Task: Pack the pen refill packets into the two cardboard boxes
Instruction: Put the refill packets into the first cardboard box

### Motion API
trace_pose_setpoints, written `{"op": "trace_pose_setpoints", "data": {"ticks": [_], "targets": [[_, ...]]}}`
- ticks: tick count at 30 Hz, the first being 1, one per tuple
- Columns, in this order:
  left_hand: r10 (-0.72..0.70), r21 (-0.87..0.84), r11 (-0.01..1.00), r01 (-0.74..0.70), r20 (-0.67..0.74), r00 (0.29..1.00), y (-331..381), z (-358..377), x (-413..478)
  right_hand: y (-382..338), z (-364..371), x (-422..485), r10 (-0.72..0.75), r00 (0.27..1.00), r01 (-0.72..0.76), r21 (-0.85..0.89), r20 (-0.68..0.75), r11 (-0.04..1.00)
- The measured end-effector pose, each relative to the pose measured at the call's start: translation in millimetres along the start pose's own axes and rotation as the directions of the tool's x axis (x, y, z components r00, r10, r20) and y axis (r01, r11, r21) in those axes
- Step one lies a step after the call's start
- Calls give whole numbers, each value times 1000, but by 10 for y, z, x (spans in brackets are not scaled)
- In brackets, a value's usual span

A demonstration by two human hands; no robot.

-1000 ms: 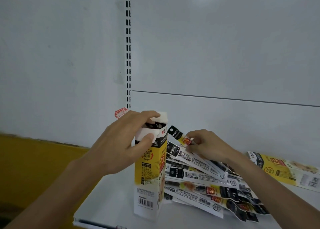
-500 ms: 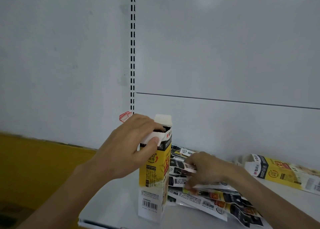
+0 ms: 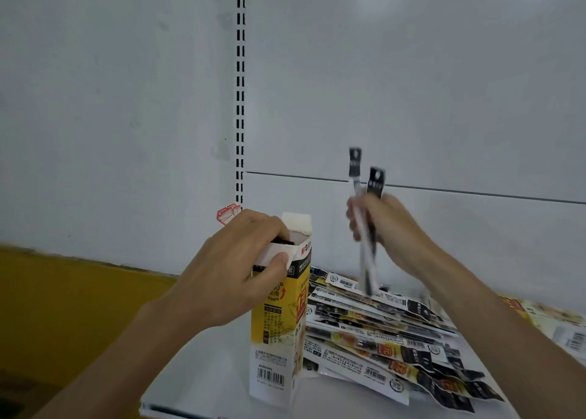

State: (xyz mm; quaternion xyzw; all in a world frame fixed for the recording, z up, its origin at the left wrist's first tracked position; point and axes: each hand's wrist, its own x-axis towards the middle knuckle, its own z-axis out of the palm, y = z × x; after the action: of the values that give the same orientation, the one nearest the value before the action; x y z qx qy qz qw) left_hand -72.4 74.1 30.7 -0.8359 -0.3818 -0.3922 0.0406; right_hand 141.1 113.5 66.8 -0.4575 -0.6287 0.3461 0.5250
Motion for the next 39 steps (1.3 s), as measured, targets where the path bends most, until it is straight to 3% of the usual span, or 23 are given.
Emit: {"op": "trace_pose_setpoints", "data": {"ticks": [3, 6, 9, 13, 16, 20, 28, 30, 32, 34, 37, 39], "targets": [[22, 3, 1000, -22, 2, 1000, 2, -3, 17, -361, 45, -1, -168, 981, 182, 167, -94, 969], [52, 30, 998, -53, 12, 999, -14, 8, 3, -667, 116, -30, -285, 948, 318, 375, -141, 871], [58, 52, 997, -57, -20, 998, -21, 33, -25, -876, 229, -28, -344, 932, 351, 539, -117, 766], [23, 6, 1000, -23, -33, 999, 8, 36, -59, -933, 399, 43, -331, 939, 320, 578, -90, 751], [43, 8, 999, -42, -47, 998, 6, 24, -74, -819, 529, 110, -227, 973, 209, 517, -28, 830], [48, 24, 999, -47, -67, 997, -20, 9, -92, -674, 608, 113, -104, 990, 73, 293, 94, 953], [114, 20, 993, -113, -80, 990, -17, 35, -58, -565, 655, 115, -307, 947, 314, 70, -92, 947], [112, 18, 994, -111, -75, 991, 3, 41, -58, -501, 683, 72, -326, 945, 327, -74, 31, 942], [115, 32, 993, -113, -87, 989, 3, 61, -76, -401, 700, -3, -261, 923, 324, -206, 283, 923], [114, 44, 993, -109, -123, 986, -18, 87, -104, -322, 655, -24, -227, 904, 288, -122, 363, 950], [68, 18, 998, -66, -162, 984, -43, 105, -135, -301, 491, -2, -299, 927, 256, 198, 229, 946], [56, -8, 998, -58, -165, 985, -39, 102, -133, -296, 425, -17, -359, 914, 342, 117, 187, 932]]}}
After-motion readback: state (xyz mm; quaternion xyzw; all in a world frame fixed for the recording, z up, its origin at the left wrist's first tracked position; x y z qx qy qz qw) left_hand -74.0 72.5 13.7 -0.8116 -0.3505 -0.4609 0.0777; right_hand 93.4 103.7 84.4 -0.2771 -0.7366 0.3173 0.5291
